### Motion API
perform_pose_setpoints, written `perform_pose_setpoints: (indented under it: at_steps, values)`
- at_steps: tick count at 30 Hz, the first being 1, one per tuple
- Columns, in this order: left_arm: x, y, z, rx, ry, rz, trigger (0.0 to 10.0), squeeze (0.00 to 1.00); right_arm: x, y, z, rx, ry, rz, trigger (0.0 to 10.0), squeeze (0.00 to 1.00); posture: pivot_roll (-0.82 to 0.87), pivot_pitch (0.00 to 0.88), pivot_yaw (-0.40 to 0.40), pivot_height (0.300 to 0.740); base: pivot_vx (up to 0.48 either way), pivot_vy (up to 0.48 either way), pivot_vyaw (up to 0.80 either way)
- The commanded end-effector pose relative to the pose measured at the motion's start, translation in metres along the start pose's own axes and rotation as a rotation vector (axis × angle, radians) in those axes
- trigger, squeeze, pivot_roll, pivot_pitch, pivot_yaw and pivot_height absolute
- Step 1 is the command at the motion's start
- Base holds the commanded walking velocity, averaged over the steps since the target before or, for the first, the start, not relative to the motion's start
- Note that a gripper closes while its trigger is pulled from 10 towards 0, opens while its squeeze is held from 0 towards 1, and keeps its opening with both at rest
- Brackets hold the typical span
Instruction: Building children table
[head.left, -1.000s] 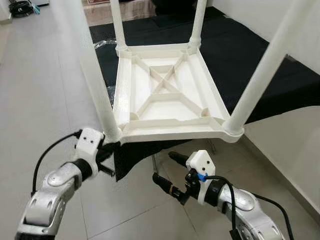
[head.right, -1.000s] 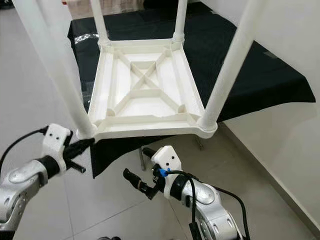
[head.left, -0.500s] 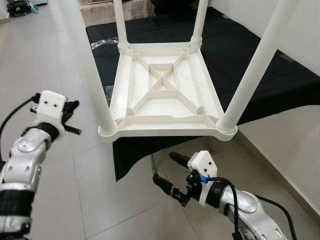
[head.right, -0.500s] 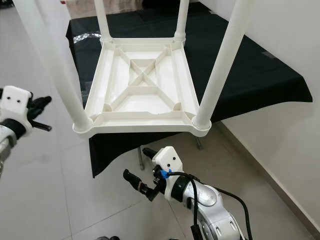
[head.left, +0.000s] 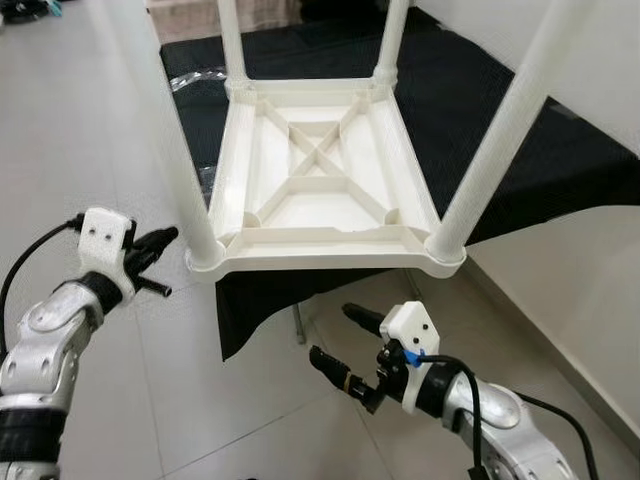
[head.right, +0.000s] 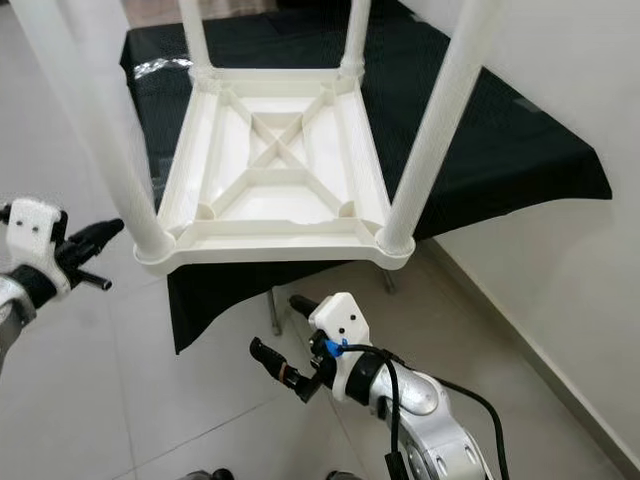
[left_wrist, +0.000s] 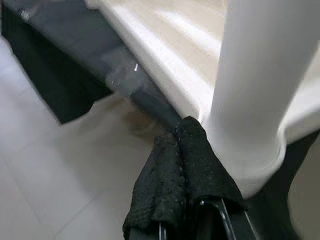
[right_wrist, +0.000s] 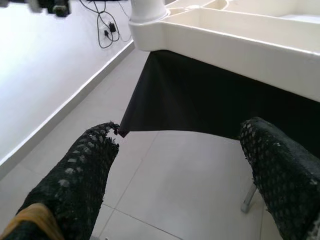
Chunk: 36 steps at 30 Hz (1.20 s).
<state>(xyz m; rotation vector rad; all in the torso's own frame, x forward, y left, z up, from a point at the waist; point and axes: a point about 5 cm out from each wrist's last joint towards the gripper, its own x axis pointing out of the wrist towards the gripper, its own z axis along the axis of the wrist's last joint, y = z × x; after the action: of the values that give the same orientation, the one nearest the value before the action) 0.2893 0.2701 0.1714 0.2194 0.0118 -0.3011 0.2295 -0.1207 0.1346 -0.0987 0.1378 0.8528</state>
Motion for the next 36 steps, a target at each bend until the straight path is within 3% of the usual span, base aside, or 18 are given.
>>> perform_pose_setpoints:
  at_steps: [1,6,9,11,14,18,19,24,32,35,36]
  values:
    - [-0.015,0.000,-0.009,0.021,0.083,-0.080,10.0,0.00,0.000,0.003,-0.001,0.021,0.001,0.012,10.0,0.00,-0.06,0.220,0.002,0.740,0.000,0.000,0.00]
    - [-0.028,-0.008,-0.015,0.045,0.165,-0.216,10.0,0.00,0.000,0.003,0.000,0.028,-0.002,0.014,10.0,0.00,-0.06,0.223,0.001,0.740,0.000,0.000,0.00]
    - [-0.029,-0.020,-0.013,0.027,0.164,-0.301,10.0,0.00,0.000,0.004,0.000,0.030,-0.003,0.016,10.0,0.00,-0.05,0.227,-0.001,0.740,0.000,0.000,0.00]
    - [-0.024,-0.027,-0.008,0.010,0.130,-0.320,10.0,0.00,-0.001,0.004,0.001,0.028,-0.005,0.017,10.0,0.00,-0.06,0.228,0.000,0.740,0.000,0.000,0.00]
    - [0.006,-0.053,0.008,-0.018,-0.009,-0.383,10.0,0.00,-0.002,0.008,0.005,0.012,-0.047,0.054,10.0,0.00,-0.06,0.233,-0.002,0.740,0.000,0.000,0.00]
    - [0.019,-0.058,0.014,-0.012,-0.048,-0.386,10.0,0.00,-0.003,0.009,0.006,0.013,-0.055,0.058,10.0,0.00,-0.07,0.236,-0.003,0.740,0.000,0.000,0.00]
    - [0.029,-0.053,0.019,0.001,-0.068,-0.358,10.0,0.00,-0.004,0.009,0.006,0.019,-0.063,0.051,10.0,0.00,-0.07,0.238,-0.003,0.740,0.000,0.000,0.00]
    - [0.047,-0.041,0.032,0.012,-0.109,-0.330,10.0,0.00,-0.006,0.008,0.008,0.039,-0.076,0.031,10.0,0.00,-0.08,0.248,-0.002,0.740,0.000,0.000,0.00]
    - [0.056,-0.009,0.046,0.129,-0.103,-0.229,10.0,0.00,-0.009,0.009,0.009,0.029,-0.071,0.027,10.0,0.00,-0.09,0.258,-0.004,0.740,0.000,0.000,0.00]
    - [0.056,-0.006,0.048,0.137,-0.105,-0.221,10.0,0.00,-0.009,0.009,0.009,0.028,-0.071,0.027,10.0,0.00,-0.09,0.258,-0.004,0.740,0.000,0.000,0.00]
    - [0.057,0.003,0.052,0.163,-0.111,-0.195,10.0,0.00,-0.009,0.009,0.009,0.028,-0.070,0.026,10.0,0.00,-0.09,0.259,-0.004,0.740,0.000,0.000,0.00]
